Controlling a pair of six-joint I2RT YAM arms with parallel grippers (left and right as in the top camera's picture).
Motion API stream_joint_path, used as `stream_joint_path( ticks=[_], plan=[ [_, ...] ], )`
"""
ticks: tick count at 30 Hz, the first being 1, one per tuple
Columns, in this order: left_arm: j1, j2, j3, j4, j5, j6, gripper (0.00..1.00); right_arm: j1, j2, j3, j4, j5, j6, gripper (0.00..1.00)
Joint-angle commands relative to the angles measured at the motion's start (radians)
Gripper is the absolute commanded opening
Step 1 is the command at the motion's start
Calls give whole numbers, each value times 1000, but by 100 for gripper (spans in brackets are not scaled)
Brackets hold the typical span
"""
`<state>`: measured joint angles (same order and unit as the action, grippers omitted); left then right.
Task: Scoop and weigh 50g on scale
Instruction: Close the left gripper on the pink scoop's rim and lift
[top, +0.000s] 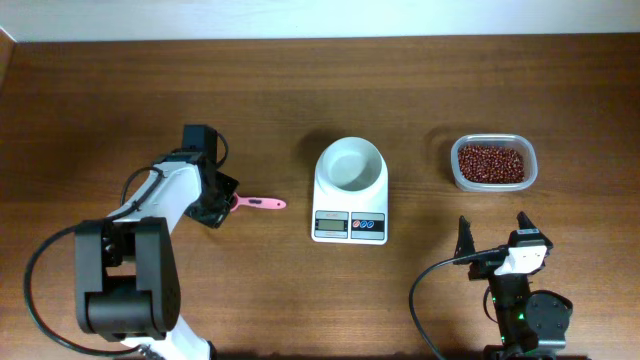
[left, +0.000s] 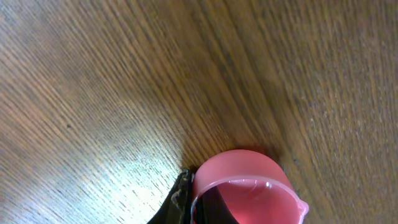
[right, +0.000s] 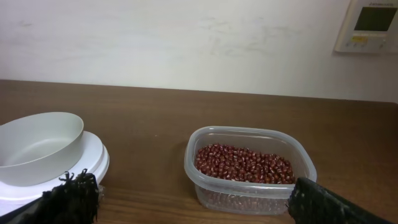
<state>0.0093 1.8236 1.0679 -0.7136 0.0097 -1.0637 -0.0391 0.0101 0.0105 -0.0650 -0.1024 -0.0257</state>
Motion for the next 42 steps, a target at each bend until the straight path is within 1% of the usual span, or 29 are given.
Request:
stream_joint_path(
  ticks=[1,8,13,17,21,24,33,37,39,42],
  plan=[
    [2,11,-9,-2,-13,48,0,5,-6,-5,-7,2,5,99],
    [2,11,-9,-15,-6,47,0,5,-6,-5,-7,2,5,99],
    [3,-1,14,-85,12,47,0,5,-6,-5,-7,2,5,99],
    [3,-54,40,-100,103,47,0,5,-6,-5,-7,2,5,99],
    [3,-132,40,-123,109,47,0,5,-6,-5,-7,2,5,99],
    [3,-164,40,-122,109,47,0,5,-6,-5,-7,2,5,99],
    [2,-166,40,-124,99,47,0,5,-6,-5,-7,2,5,99],
    [2,-166,40,-71,99,47,0,5,-6,-5,-7,2,5,99],
    [2,-167,40,-53,112,47,0,5,-6,-5,-7,2,5,99],
    [2,-192,40,-66,179,47,0,5,-6,-5,-7,2,5,99]
  ],
)
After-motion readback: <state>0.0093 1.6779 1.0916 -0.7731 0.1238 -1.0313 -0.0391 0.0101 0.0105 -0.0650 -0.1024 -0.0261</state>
